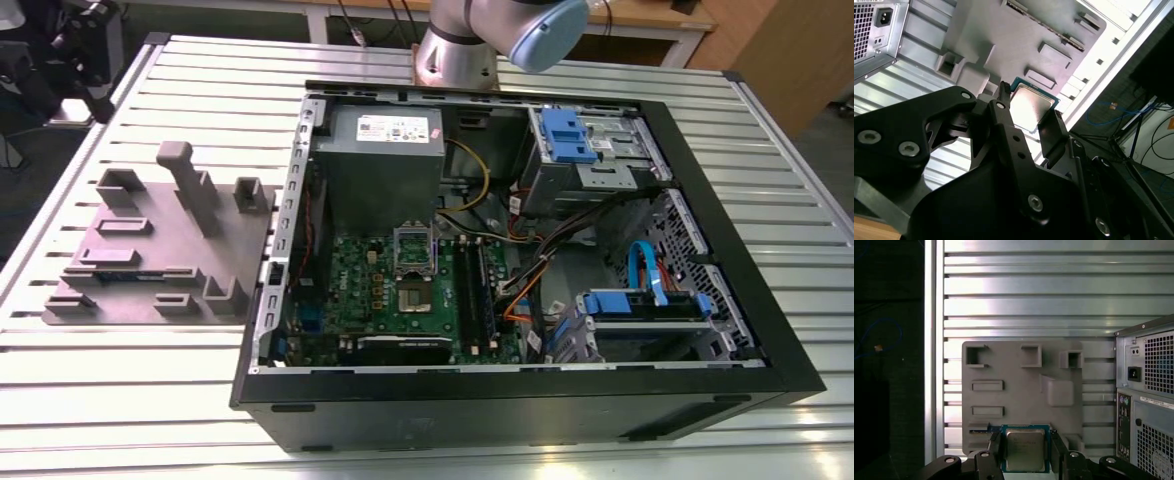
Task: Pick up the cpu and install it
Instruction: 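Pick up the cpu and move it towards the insertion slot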
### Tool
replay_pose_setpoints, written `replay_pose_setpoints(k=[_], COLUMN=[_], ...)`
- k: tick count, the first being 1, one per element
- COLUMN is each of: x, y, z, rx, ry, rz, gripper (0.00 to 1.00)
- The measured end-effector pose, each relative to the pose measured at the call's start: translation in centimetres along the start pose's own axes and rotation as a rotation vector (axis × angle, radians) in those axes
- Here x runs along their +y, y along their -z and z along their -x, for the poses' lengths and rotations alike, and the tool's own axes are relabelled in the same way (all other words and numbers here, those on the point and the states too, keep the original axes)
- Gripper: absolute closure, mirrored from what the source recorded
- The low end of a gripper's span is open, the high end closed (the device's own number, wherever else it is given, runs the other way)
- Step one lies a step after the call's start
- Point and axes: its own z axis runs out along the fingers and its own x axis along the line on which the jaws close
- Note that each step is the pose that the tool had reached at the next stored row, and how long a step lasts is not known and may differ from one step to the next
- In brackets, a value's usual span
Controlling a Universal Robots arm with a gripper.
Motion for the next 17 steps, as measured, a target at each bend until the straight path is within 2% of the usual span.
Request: replay_pose_setpoints(k=[17], x=[0.01], y=[0.0], z=[0.5], rx=[0.0], ry=[0.0], rz=[0.0], gripper=[0.53])
